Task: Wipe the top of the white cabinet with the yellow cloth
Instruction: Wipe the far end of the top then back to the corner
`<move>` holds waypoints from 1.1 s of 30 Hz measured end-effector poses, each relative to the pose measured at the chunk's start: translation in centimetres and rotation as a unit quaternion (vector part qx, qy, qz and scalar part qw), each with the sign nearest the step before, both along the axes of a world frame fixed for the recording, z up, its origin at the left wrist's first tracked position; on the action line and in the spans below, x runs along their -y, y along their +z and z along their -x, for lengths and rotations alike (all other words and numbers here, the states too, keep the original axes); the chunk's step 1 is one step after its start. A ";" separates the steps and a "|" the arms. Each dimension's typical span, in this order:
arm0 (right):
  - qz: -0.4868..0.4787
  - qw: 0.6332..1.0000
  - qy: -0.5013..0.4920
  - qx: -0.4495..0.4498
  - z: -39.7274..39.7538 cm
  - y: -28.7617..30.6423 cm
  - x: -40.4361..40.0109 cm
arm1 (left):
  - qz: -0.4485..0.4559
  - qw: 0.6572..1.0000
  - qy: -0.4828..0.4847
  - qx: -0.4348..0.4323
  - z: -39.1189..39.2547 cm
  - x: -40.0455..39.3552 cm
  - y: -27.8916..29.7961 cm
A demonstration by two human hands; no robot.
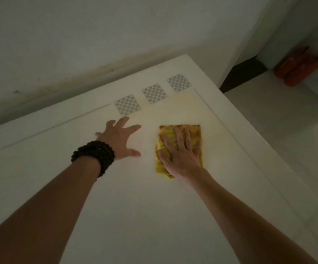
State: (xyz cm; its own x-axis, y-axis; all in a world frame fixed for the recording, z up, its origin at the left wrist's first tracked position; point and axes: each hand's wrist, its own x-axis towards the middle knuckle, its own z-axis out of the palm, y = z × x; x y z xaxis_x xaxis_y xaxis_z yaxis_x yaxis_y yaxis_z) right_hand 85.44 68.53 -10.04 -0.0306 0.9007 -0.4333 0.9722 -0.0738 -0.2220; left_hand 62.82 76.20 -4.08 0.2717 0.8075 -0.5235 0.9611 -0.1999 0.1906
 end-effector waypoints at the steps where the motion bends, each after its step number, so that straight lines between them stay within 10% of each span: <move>1: 0.000 1.000 -0.004 0.001 0.9 0.2 0.7 | -0.004 1.000 0.005 -0.004 1.4 1.4 0.9; 8: 0.007 0.995 0.097 0.006 10.9 1.4 8.3 | 0.119 0.986 0.046 -0.110 9.4 12.5 0.2; 15: 0.011 0.997 0.081 0.008 15.1 0.6 2.0 | 0.078 0.992 0.070 -0.077 10.3 14.6 -1.1; 21: -0.020 0.983 0.180 0.013 20.1 1.1 16.9 | 0.075 0.986 0.107 -0.101 16.4 20.6 -1.4; 33: -0.008 0.985 0.172 -0.008 28.6 0.7 16.1 | 0.056 0.980 0.179 -0.062 23.8 28.2 -1.5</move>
State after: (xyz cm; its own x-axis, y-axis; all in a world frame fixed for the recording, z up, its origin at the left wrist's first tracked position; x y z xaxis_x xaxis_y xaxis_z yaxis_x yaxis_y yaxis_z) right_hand 56.80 52.40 -9.39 -0.3421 0.8422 -0.4168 0.9355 0.2636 -0.2352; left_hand 39.01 47.96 -5.62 -0.0896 0.7755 -0.6250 0.9830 0.1698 0.0698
